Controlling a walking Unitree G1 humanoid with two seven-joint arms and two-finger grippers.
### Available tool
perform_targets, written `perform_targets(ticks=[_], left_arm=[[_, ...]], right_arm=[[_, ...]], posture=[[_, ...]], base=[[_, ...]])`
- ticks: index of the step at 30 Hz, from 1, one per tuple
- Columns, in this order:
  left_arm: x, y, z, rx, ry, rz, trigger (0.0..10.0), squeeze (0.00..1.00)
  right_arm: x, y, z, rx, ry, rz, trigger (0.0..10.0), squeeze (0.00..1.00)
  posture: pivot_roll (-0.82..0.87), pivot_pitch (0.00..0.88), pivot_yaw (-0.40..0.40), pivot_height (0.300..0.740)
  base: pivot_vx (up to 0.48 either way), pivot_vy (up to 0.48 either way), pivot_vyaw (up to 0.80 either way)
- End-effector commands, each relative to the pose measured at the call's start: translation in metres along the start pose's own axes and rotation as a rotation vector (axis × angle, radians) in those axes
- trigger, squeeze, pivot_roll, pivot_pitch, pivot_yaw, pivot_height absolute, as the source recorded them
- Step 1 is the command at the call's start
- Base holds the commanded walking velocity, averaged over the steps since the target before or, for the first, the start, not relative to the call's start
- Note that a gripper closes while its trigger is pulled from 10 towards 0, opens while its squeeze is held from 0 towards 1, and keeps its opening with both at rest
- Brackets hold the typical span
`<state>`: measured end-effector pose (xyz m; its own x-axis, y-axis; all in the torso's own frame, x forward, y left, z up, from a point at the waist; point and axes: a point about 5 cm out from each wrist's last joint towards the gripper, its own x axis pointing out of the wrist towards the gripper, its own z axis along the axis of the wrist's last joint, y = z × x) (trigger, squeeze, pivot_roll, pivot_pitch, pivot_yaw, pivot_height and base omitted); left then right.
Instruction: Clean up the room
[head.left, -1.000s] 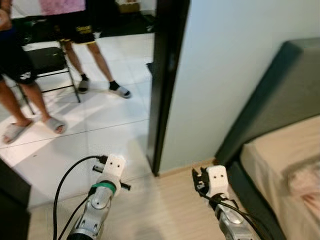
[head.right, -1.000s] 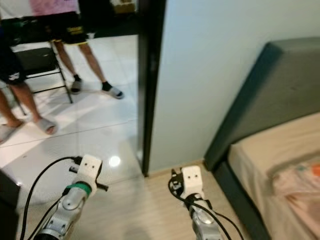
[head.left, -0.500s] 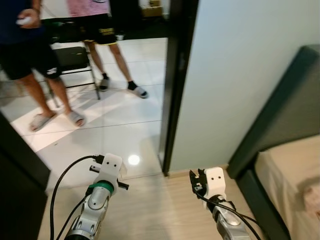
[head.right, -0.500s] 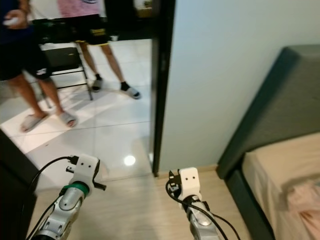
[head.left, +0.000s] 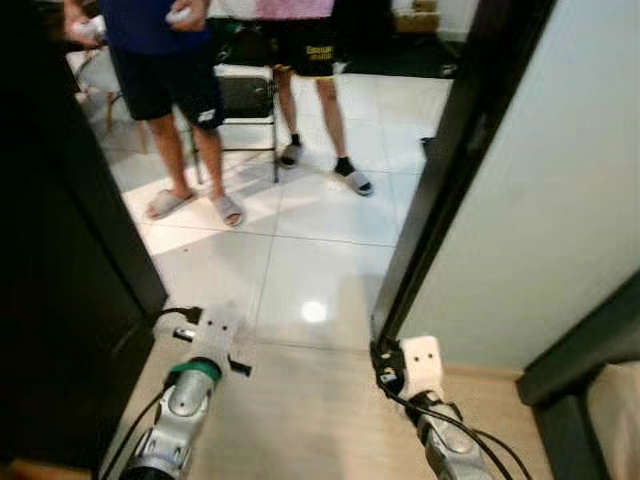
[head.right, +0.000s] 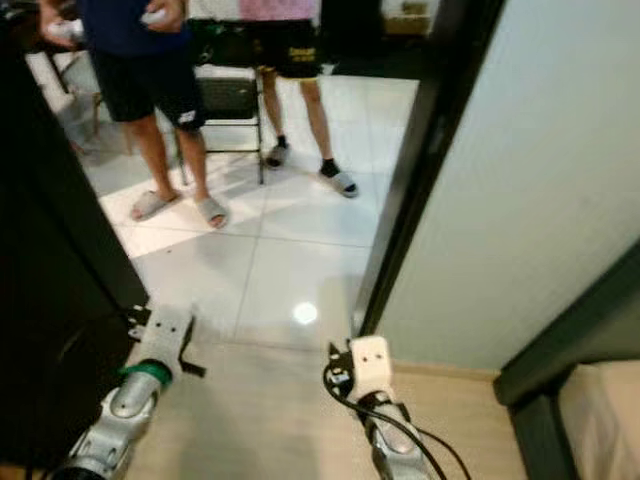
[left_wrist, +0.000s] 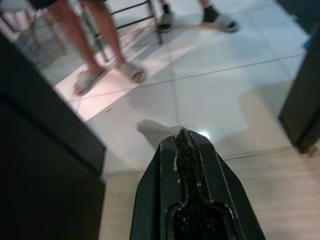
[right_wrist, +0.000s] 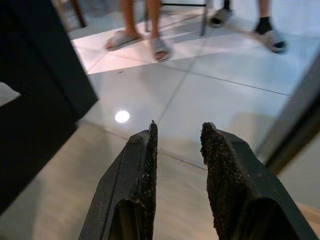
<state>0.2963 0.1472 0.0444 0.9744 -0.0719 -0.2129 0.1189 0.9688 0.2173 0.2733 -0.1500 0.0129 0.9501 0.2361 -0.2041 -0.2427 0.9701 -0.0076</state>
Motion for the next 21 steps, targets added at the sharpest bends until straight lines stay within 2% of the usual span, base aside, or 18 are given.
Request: perform_targets(ticks=[1,21], left_arm=[[-0.0021,-0.0038,-0.0050,-0.006,0.020,-0.011,10.0,0.00],[-0.0011,-0.0076,-0.0021,0.012,0.007,-0.029,10.0,0.00]], right_arm=[[-0.0026,-0.0012,-0.0041,0.001,0.015,-0.006,10.0,0.00],[-0.0021,-0.0025,-0.0027,-0.009,0.013,-0.001,10.0,0.00]], posture=[[-0.04,0.034,0.040,0.740],[-0.04,0.026,0.037,0.740]], base=[[0.000,0.000,0.80],[0.000,0.000,0.80]])
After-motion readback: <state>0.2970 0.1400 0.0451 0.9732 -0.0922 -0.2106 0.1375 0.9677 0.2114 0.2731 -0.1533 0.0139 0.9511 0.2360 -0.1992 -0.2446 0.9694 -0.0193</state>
